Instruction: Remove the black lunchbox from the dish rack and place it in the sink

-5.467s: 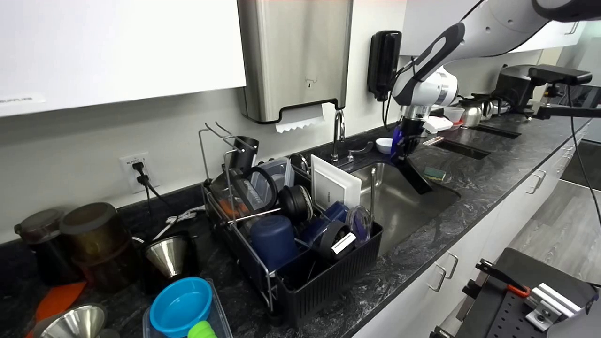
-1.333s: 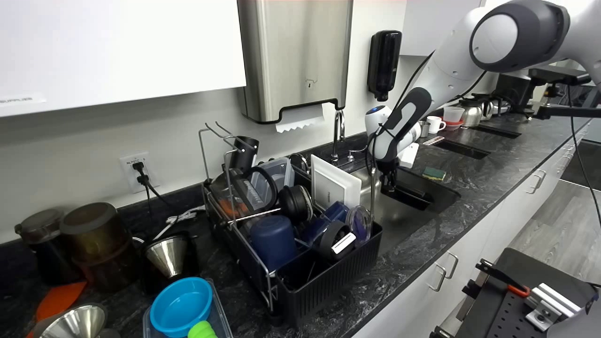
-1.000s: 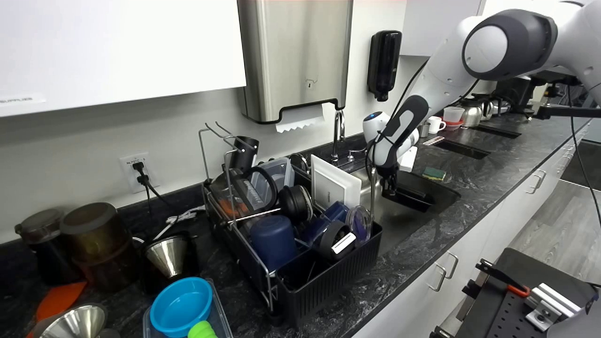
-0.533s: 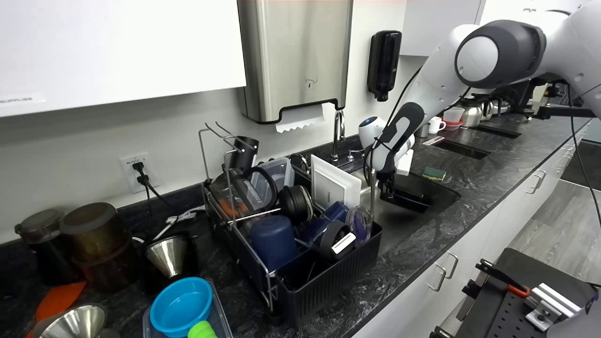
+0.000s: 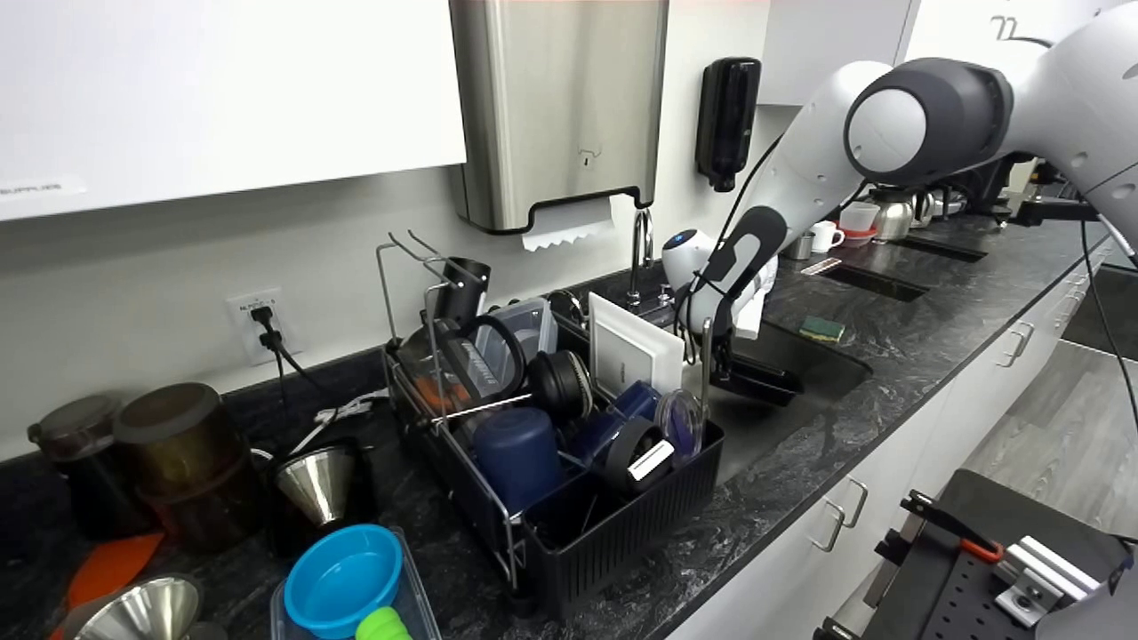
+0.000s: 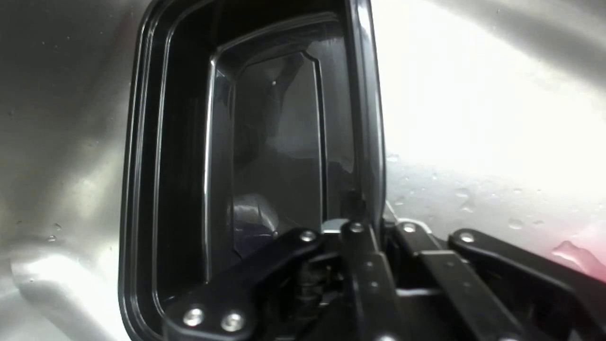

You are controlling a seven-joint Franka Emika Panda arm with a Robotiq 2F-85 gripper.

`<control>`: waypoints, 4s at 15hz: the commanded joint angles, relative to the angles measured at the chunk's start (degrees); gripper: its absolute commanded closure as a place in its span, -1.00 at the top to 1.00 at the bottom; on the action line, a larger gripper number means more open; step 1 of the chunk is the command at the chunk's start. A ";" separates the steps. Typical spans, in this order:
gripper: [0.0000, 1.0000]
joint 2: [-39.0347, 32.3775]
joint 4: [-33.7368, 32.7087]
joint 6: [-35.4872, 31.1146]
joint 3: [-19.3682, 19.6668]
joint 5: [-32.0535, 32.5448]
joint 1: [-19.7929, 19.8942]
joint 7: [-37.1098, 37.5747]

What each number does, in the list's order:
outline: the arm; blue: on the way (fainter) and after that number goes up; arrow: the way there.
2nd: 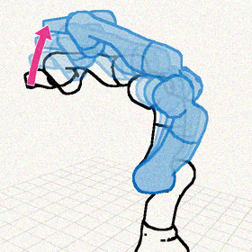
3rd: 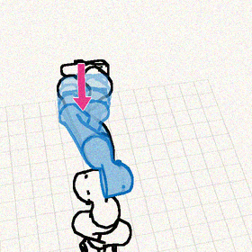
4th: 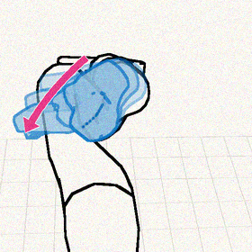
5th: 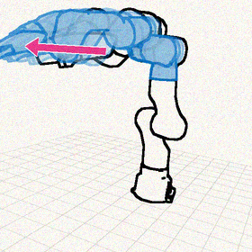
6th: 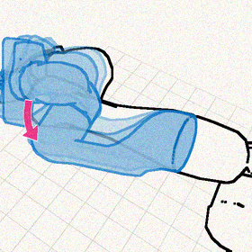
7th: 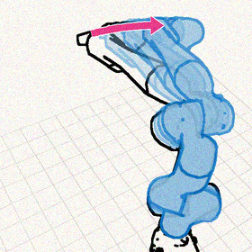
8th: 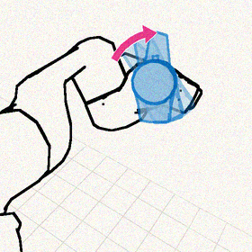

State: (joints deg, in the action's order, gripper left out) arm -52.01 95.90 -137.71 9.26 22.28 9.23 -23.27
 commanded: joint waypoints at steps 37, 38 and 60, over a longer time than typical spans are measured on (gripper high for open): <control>1.00 16.60 13.03 1.17 -3.43 -12.74 3.07 4.61; 1.00 17.76 14.01 1.20 -3.68 -13.27 3.03 4.63; 1.00 39.11 28.03 3.56 -3.51 -17.96 1.99 2.81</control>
State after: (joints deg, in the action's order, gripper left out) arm -14.85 122.36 -134.85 6.18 5.82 11.05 -19.08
